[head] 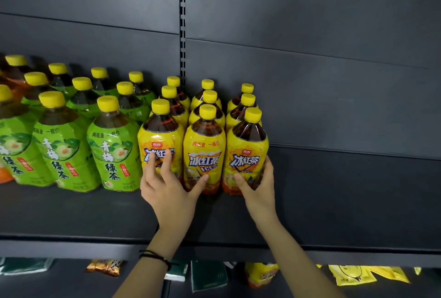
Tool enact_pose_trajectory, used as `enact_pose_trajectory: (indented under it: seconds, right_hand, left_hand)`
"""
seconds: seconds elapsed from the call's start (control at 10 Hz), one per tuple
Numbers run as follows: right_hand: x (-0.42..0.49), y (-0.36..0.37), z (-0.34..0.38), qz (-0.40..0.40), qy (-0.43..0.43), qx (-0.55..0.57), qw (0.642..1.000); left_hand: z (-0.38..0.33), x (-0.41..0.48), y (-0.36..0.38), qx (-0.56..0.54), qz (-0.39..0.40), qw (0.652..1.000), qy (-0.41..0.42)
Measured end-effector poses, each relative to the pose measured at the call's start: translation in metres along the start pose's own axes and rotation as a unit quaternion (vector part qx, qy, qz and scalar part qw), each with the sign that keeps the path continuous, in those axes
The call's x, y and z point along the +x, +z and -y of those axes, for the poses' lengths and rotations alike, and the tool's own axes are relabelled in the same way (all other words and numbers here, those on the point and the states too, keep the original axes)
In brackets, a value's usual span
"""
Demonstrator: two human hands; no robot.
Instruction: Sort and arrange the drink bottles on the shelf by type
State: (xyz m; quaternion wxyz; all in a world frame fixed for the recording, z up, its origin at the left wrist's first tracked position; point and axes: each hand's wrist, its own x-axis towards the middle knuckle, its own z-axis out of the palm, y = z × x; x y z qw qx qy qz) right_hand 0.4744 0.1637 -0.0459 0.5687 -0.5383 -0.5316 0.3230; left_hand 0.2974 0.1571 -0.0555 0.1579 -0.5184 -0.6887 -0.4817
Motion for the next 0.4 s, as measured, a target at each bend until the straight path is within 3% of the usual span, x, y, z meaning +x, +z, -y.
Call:
enact_pose_trajectory:
  seconds: [0.2,0.3,0.4]
  right_hand:
    - [-0.019,-0.003,0.017,-0.021,0.046,-0.017,0.999]
    - [-0.041,-0.015,0.022,0.002,0.061,-0.046,0.997]
    - [-0.091,-0.037,0.019,0.062,0.043,-0.117,0.99]
  left_hand:
    - [0.009,0.009,-0.036,-0.171,0.103,0.98,-0.01]
    - [0.032,0.012,-0.071,-0.233,0.157,0.959,-0.044]
    - [0.063,-0.019,-0.112,-0.224,0.189,0.953,-0.083]
